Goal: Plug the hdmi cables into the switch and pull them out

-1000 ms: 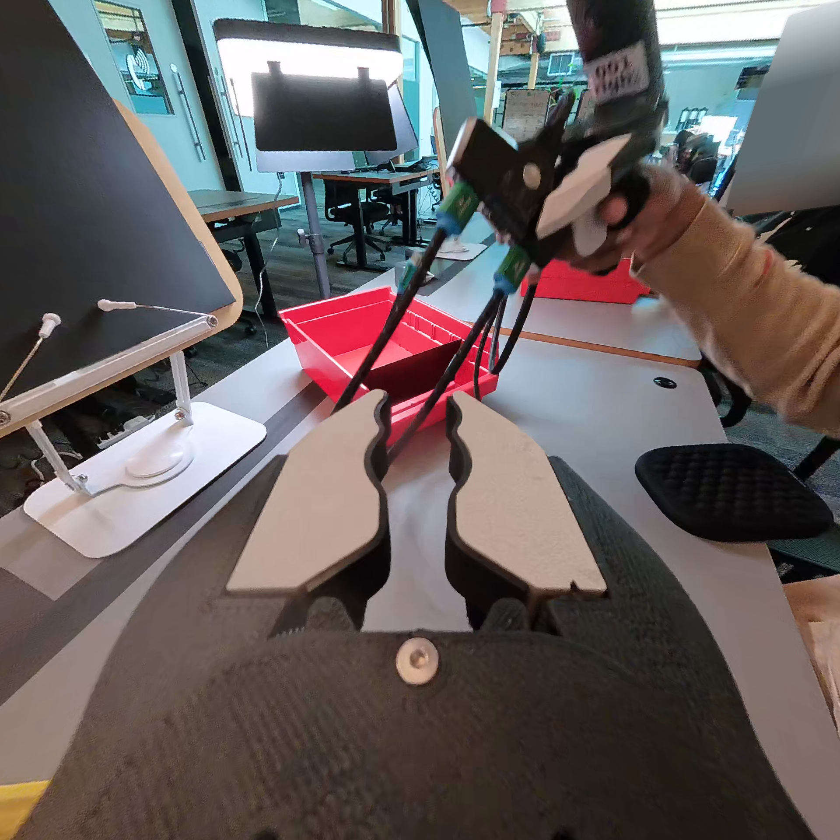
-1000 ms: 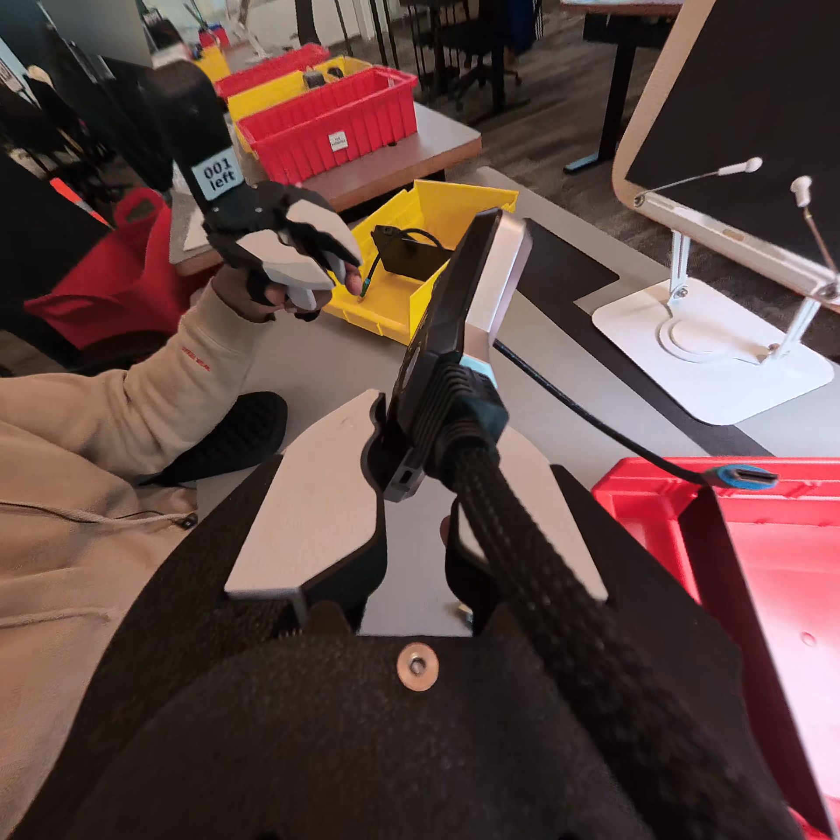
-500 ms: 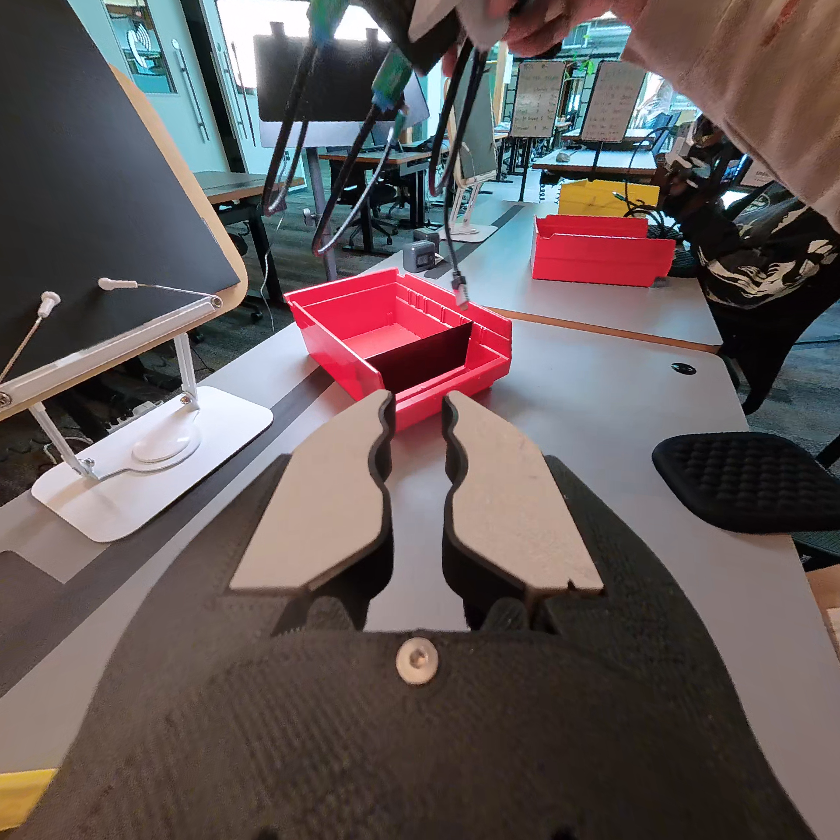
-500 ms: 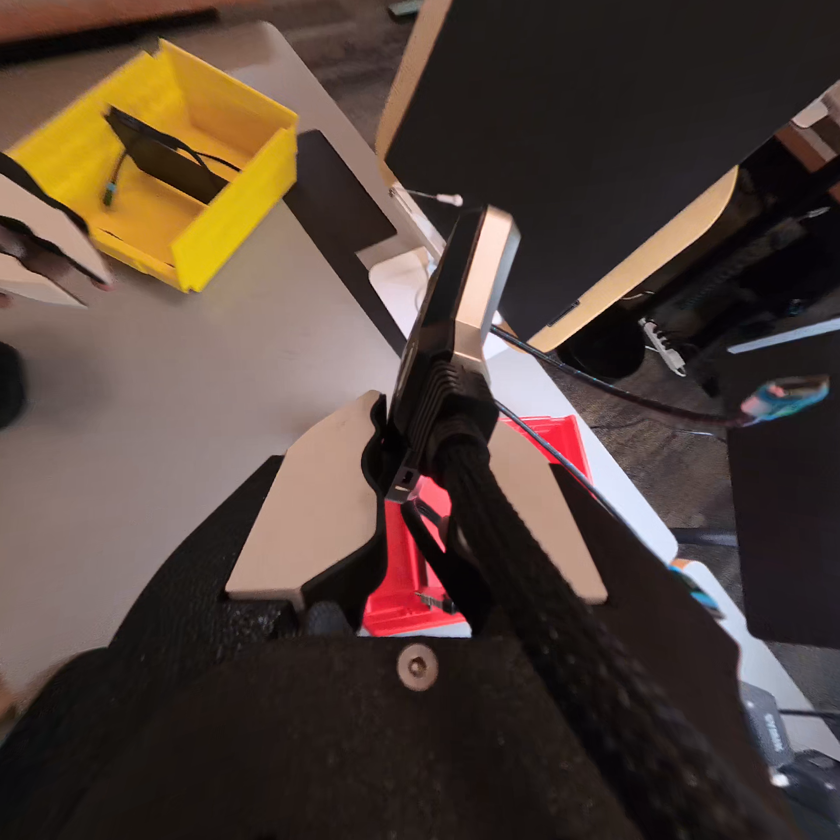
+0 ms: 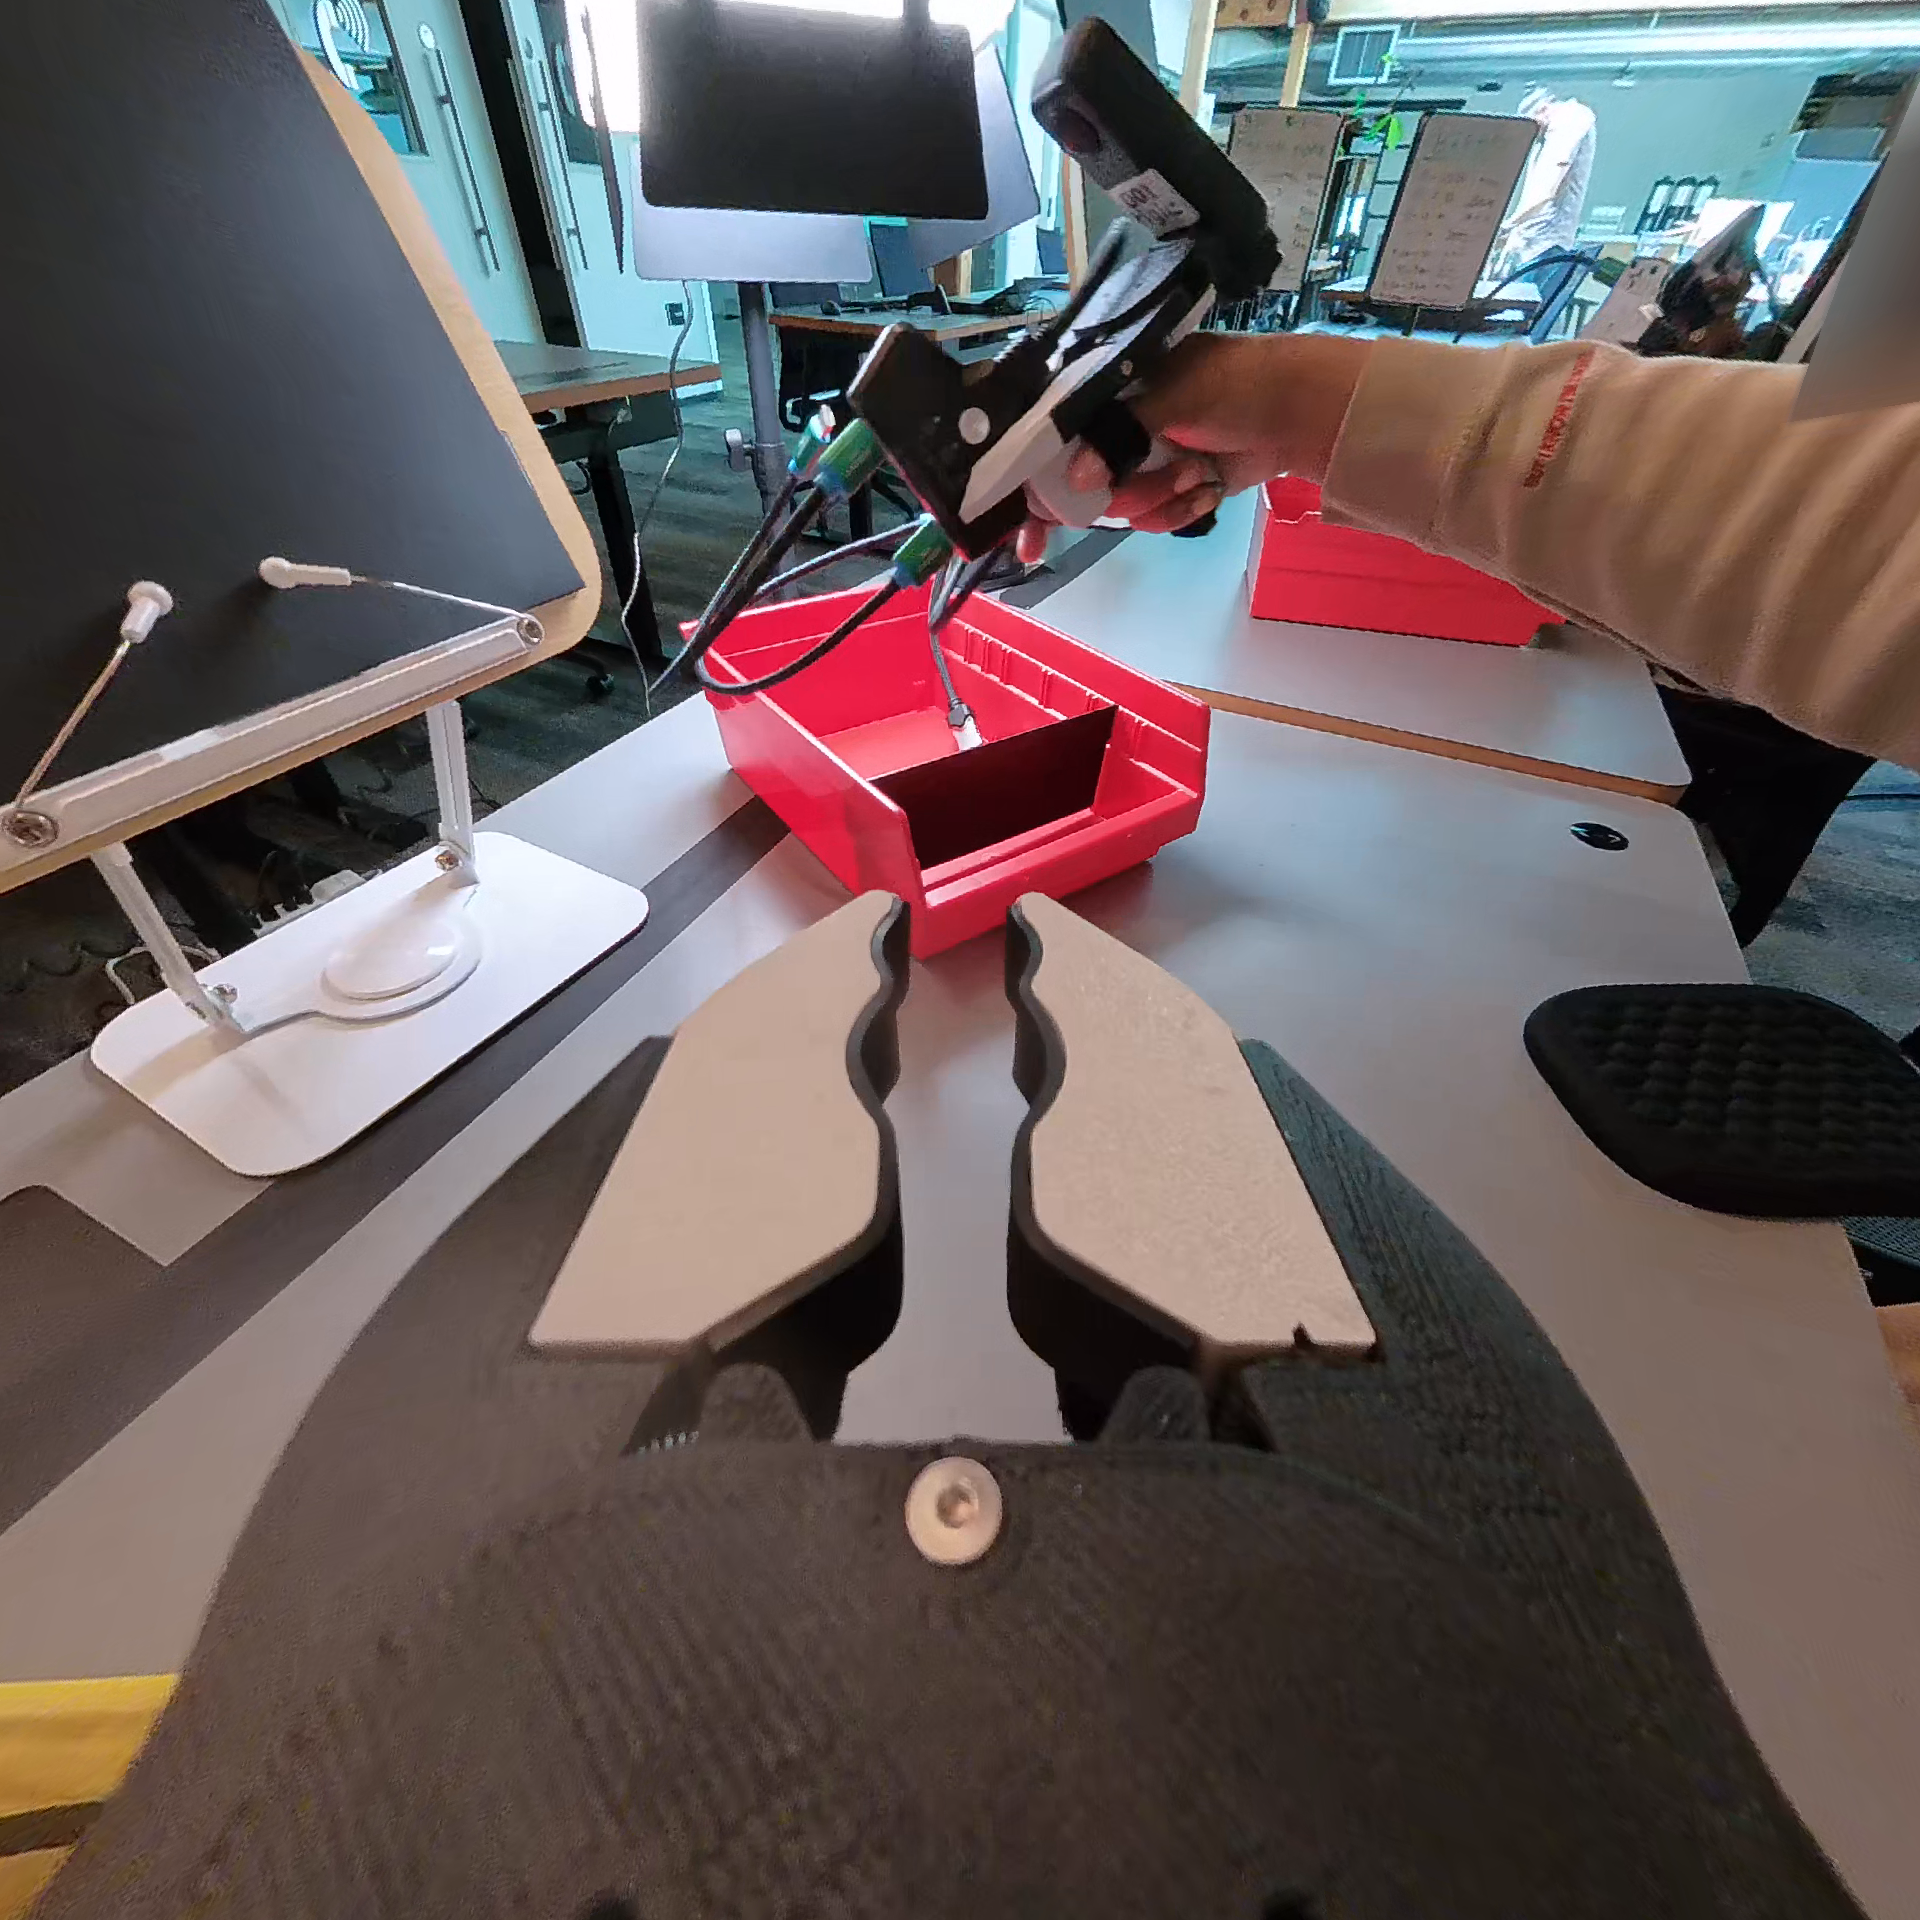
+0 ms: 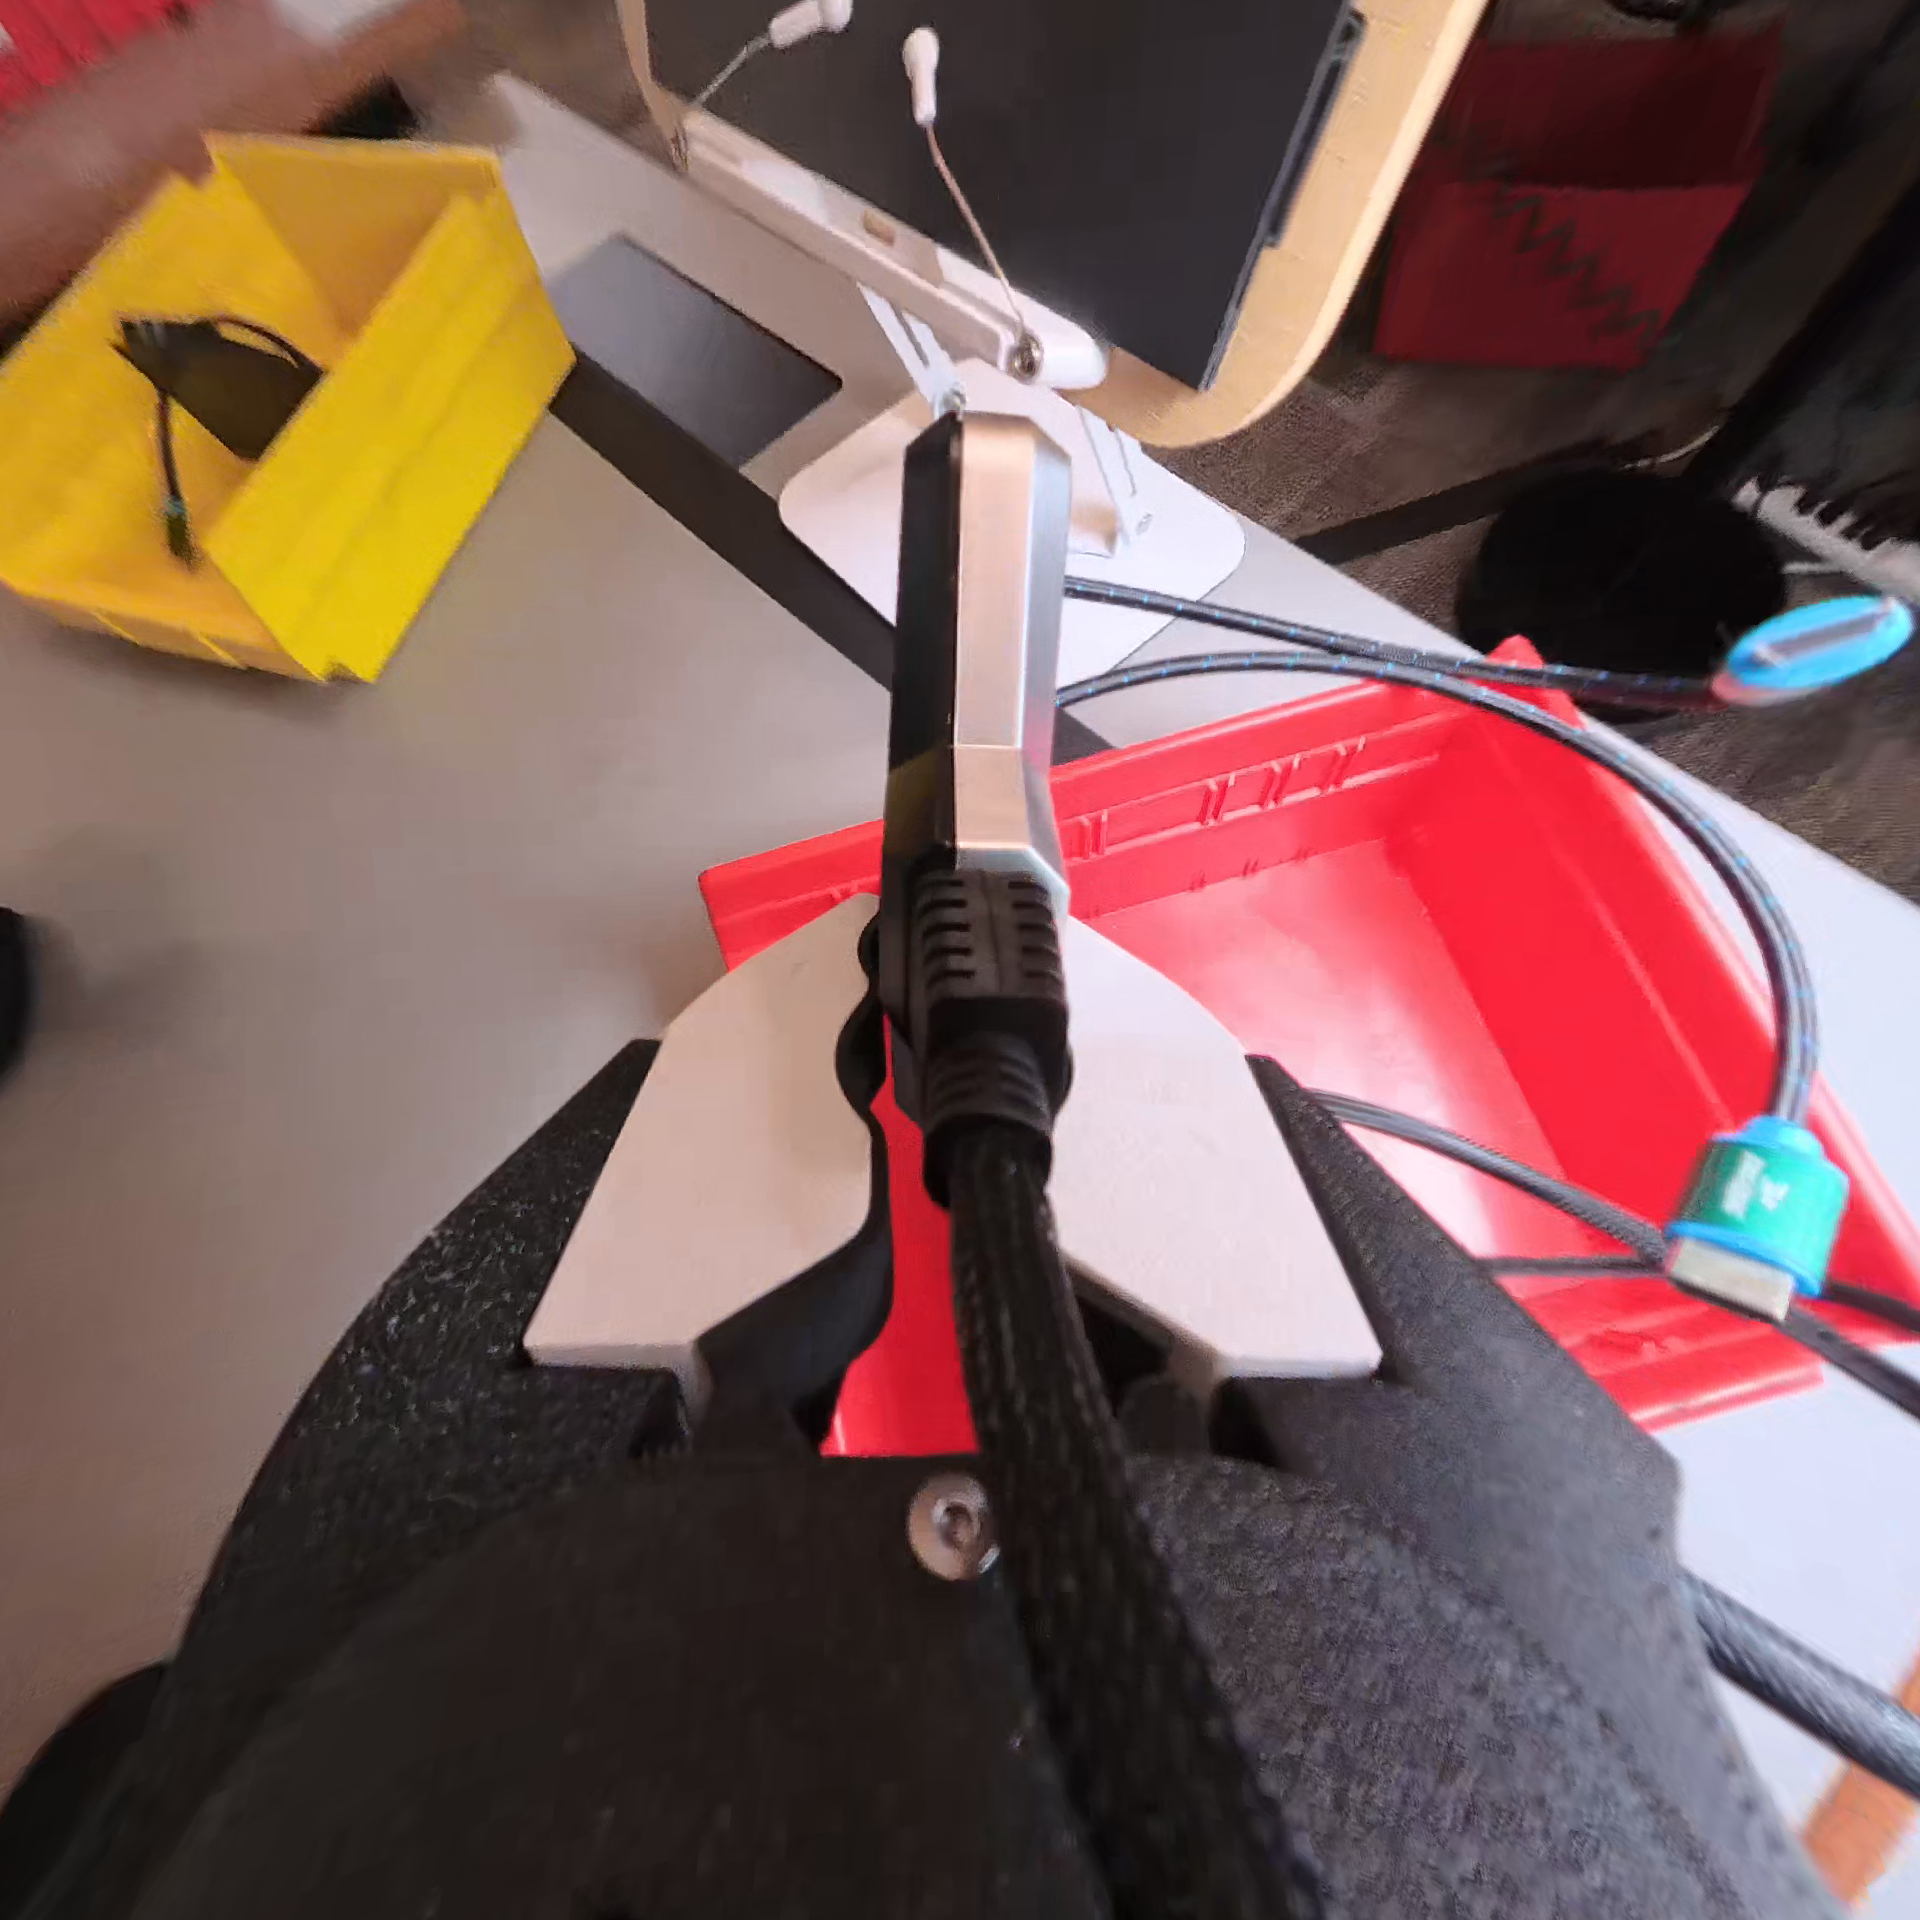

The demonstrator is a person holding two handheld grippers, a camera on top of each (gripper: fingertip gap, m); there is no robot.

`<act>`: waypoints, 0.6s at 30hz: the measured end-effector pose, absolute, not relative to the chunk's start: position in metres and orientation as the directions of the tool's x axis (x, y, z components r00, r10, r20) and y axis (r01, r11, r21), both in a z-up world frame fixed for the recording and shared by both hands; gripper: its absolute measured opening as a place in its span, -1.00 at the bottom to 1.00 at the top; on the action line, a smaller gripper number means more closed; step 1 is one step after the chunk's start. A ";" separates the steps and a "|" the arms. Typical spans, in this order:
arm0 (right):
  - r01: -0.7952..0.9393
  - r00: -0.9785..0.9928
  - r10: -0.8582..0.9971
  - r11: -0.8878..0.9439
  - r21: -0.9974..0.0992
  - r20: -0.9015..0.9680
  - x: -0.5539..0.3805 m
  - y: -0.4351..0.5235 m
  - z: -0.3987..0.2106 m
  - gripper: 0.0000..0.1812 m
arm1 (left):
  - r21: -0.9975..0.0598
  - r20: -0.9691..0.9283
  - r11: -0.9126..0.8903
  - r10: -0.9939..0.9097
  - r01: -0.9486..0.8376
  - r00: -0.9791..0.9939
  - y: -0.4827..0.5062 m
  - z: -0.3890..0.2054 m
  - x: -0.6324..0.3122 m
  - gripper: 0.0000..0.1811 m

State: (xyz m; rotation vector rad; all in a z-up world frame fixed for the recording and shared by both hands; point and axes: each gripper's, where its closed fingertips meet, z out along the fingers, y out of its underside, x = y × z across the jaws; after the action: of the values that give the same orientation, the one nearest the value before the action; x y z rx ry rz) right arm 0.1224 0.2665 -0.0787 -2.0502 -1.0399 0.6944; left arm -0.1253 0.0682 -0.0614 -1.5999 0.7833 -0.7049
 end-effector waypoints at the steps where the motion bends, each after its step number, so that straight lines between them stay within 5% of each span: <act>1: 0.423 0.540 0.824 -0.443 -0.790 -0.173 0.129 0.266 -0.082 -0.76 | -0.986 0.033 -0.122 -0.802 -0.110 0.597 0.070 -0.063 -0.126 -0.81; 18: 0.535 0.469 0.862 -0.452 -0.714 -0.194 0.202 0.219 -0.075 -0.76 | -0.972 0.039 -0.170 -0.799 -0.164 0.600 0.075 -0.086 -0.122 -0.82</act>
State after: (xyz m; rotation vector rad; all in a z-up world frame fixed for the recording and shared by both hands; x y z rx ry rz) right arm 0.2023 0.2187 -0.0750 -2.1443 -1.1549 0.7413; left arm -0.1219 0.0754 -0.0856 -1.6774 0.8061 -0.6884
